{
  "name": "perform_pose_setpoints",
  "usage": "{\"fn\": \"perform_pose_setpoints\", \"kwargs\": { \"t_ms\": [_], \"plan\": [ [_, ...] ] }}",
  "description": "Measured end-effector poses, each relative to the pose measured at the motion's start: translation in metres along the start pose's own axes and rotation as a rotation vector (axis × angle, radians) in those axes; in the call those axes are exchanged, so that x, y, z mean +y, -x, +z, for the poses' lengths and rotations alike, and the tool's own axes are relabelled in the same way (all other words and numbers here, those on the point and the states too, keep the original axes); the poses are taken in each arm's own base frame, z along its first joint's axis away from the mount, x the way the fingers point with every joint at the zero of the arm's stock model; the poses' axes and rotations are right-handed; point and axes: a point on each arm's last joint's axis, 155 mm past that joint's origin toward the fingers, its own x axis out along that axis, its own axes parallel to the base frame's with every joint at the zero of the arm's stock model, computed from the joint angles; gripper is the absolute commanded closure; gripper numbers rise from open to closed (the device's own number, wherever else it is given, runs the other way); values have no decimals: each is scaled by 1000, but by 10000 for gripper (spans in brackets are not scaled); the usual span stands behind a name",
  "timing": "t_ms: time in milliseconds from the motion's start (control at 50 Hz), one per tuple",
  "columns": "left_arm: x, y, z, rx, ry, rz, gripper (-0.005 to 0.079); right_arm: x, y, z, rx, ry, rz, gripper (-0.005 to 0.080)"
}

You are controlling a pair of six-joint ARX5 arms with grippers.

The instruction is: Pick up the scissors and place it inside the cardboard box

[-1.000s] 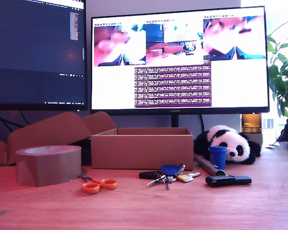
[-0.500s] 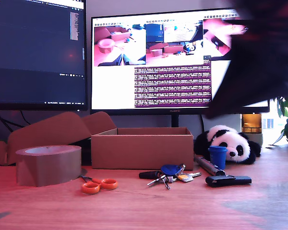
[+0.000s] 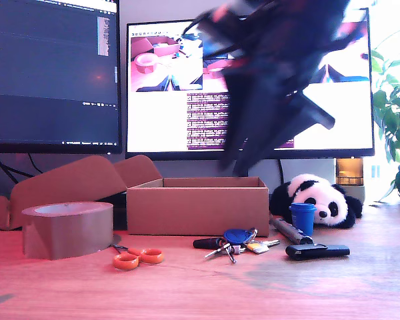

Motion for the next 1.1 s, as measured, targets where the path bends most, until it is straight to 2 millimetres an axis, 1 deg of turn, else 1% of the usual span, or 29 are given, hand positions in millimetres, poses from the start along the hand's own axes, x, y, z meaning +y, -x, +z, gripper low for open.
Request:
{"fn": "perform_pose_setpoints", "kwargs": {
  "t_ms": [100,220,380,520,660,800,920,1100],
  "plan": [
    [0,0,0,0,0,0,765,-3,-9,-4,75,-11,-23,381],
    [0,0,0,0,0,0,765,-9,-23,0,117,14,-71,379],
    [0,0,0,0,0,0,765,-7,-40,4,146,67,-108,382],
    [0,0,0,0,0,0,765,1,-46,19,126,143,-151,382],
    [0,0,0,0,0,0,765,18,-48,40,87,228,-168,382],
    [0,0,0,0,0,0,765,28,-53,53,71,274,-177,382],
    [0,0,0,0,0,0,765,25,-66,57,90,285,-186,382],
    [0,0,0,0,0,0,765,8,-88,54,129,288,-233,382]
  ]
}}
